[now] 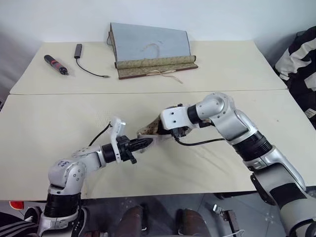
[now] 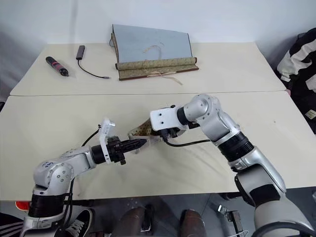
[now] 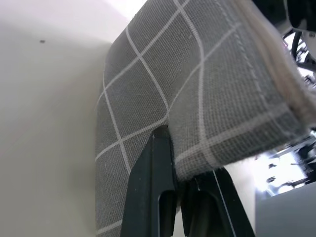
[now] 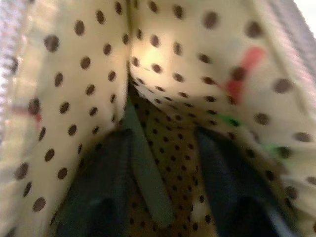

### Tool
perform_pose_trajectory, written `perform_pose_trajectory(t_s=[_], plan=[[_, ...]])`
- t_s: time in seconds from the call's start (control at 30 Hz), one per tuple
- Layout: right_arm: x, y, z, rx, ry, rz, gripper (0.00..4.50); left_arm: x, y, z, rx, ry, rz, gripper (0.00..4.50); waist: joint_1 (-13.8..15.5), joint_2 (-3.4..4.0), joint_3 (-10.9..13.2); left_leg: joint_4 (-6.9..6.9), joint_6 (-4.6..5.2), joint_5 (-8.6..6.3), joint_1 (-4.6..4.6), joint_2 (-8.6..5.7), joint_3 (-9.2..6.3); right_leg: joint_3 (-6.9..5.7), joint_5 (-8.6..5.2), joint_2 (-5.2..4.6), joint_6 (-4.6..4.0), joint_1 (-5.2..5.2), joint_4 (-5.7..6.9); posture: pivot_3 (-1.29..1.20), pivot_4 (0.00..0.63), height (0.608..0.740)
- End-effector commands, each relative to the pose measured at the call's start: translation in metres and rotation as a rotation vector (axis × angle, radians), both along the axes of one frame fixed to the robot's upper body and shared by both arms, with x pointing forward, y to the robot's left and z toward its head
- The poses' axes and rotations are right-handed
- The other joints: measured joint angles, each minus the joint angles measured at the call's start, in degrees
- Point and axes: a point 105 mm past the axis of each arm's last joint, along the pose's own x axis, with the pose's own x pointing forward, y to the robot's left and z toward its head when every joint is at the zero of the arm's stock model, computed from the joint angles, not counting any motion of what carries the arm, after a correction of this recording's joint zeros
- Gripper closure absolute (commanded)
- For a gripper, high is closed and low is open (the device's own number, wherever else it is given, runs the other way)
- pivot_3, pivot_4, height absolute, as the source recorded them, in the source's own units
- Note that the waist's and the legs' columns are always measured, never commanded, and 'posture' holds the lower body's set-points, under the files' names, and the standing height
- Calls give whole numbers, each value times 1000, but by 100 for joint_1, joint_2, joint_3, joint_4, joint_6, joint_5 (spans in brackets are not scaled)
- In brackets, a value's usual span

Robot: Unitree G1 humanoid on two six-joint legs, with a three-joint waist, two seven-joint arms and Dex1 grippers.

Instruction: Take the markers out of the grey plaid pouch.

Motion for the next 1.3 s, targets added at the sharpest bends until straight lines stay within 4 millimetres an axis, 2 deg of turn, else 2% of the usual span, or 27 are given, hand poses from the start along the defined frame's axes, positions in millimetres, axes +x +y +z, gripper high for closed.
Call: perform_pose_trajectory(t_s=[0.03, 0.37, 0.7, 0.87, 0.97, 1.07, 1.1, 1.13, 1.2, 1.3], plan=[[-1, 7, 4, -3, -42, 33, 1710, -5, -1, 4, -30, -1, -29, 4500, -3, 0, 0, 0, -1, -1, 0, 0, 0, 0, 0, 0, 0, 0, 0, 0, 150, 740], [5, 12, -6, -54, -43, 33, 1710, -15, -5, 2, -58, 58, -81, 4500, -71, 0, 0, -1, -7, -2, 3, 2, 1, 4, 0, 6, -1, 0, 3, 0, 150, 740], [1, 21, -40, -94, 1, 82, 1710, -14, 1, 3, -36, 16, -59, 4500, -141, -1, -1, -2, -9, 0, 8, 14, 2, 14, -3, 22, -6, 1, 3, 0, 150, 740], [1, 24, -49, -96, 10, 82, 1710, -14, 1, 1, -32, 14, -46, 4500, -145, -3, -2, -2, -33, -13, 19, 34, 8, 26, -2, 44, -16, 7, -1, 0, 150, 740], [3, 25, -47, -73, 6, 73, 2219, -13, 2, 1, -31, 13, -37, 4500, -145, -3, -2, -3, -48, -16, 38, 50, 12, 33, -5, 61, -30, 18, -2, 0, 150, 740], [3, 23, -43, -61, -3, 73, 3186, -12, 2, 1, -33, 11, -32, 4500, -148, -3, -2, -6, -58, -18, 51, 57, 21, 45, -10, 67, -40, 19, 8, 0, 150, 740], [1, 23, -39, -49, 4, 76, 3571, -12, 2, 1, -33, 11, -29, 4500, -146, -4, -2, -6, -60, -19, 54, 58, 22, 50, -12, 67, -43, 18, 15, 0, 150, 740], [0, 23, -30, -26, -4, 78, 3769, -11, 3, 1, -29, 8, -24, 4500, -143, -4, -3, -6, -61, -20, 56, 58, 22, 55, -13, 66, -45, 18, 17, 0, 150, 740], [-6, 23, -14, 24, 5, 85, 3966, -10, 4, 0, -27, 8, -11, 4500, -136, -4, -2, -6, -63, -21, 56, 58, 23, 73, -13, 66, -45, 16, 18, 0, 150, 740], [-8, 16, 3, 37, -20, 77, 3997, -10, 5, 0, -26, 10, -8, 4500, -127, -4, -2, -6, -64, -22, 50, 58, 23, 89, -13, 65, -45, 11, 17, 0, 150, 740]])
